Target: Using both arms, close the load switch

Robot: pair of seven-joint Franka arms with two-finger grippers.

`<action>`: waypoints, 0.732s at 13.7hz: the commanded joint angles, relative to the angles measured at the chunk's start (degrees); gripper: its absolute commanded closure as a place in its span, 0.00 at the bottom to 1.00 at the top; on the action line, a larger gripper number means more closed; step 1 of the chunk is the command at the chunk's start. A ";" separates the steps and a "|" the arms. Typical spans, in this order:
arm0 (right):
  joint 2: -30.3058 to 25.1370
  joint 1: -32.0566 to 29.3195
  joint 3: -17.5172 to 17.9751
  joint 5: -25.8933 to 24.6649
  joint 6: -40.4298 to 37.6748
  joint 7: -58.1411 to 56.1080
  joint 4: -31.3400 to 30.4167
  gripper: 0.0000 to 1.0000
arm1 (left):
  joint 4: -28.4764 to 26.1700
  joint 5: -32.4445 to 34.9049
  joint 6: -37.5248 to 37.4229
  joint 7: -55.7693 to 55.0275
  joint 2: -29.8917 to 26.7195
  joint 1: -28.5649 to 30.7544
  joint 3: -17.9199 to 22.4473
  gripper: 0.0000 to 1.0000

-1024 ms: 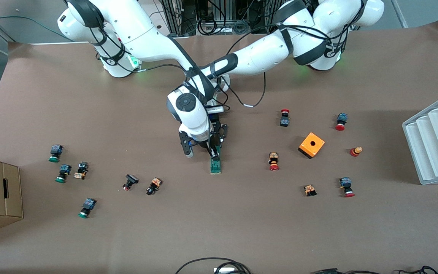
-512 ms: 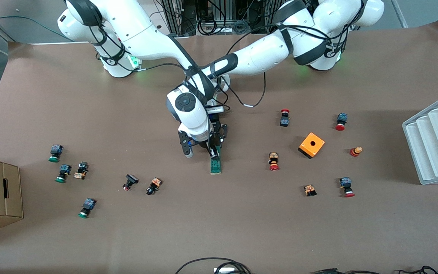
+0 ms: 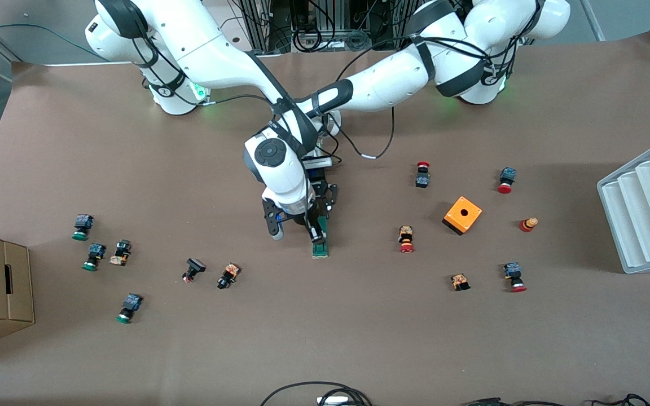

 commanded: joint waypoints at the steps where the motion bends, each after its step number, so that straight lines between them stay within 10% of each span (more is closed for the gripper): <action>1: 2.76 -0.17 -0.43 1.67 1.47 -0.53 3.56 0.71 | 1.52 0.47 -0.29 0.28 0.87 -0.65 0.12 0.49; 10: 7.23 -1.05 -1.65 1.67 1.03 -0.53 8.31 0.80 | 1.52 0.47 -0.29 0.28 0.87 -0.65 0.12 0.49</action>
